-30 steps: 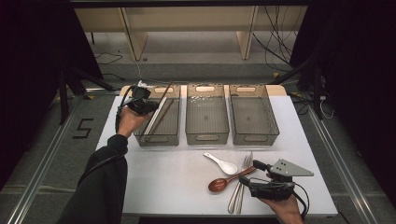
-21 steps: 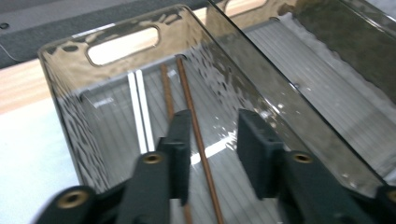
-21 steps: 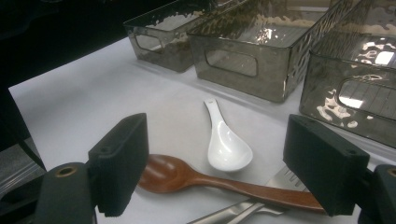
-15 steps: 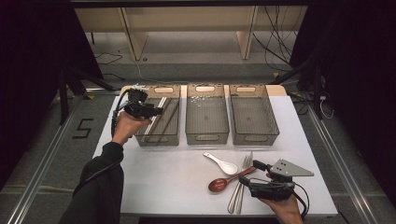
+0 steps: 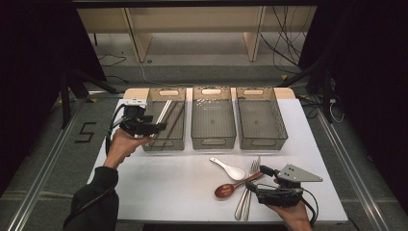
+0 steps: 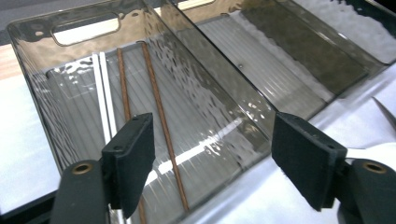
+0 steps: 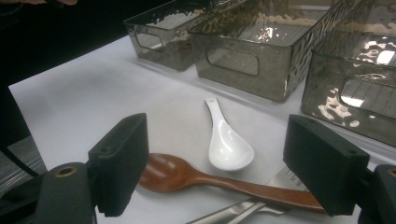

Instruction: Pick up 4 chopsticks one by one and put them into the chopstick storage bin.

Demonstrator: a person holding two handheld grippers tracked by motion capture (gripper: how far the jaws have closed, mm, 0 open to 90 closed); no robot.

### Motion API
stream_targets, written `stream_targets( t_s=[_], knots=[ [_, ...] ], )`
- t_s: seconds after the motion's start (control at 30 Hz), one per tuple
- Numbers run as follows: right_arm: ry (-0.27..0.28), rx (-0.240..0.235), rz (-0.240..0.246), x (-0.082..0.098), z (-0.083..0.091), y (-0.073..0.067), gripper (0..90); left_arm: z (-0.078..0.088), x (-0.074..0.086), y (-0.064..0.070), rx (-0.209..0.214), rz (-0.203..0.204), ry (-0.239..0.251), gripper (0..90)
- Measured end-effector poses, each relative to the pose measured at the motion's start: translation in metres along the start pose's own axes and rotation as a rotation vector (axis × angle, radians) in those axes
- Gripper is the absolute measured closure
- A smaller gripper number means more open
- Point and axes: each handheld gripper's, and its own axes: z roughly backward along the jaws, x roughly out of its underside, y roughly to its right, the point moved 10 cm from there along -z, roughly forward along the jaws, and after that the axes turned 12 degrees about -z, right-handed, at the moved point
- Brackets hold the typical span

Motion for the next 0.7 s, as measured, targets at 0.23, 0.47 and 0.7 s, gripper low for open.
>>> stream_targets(
  t_s=[0.23,0.47,0.7],
  knots=[
    [-0.005,-0.001,0.001,0.001,0.000,0.000,23.1,0.010,0.018,0.012,-0.005,0.015,0.039,26.9],
    [-0.012,-0.001,0.002,0.002,-0.002,-0.001,23.1,0.017,0.032,0.018,0.019,0.049,0.073,24.3],
    [-0.030,0.002,-0.007,0.004,-0.005,0.000,23.1,0.021,0.047,0.037,0.040,0.058,0.092,22.0]
  ],
)
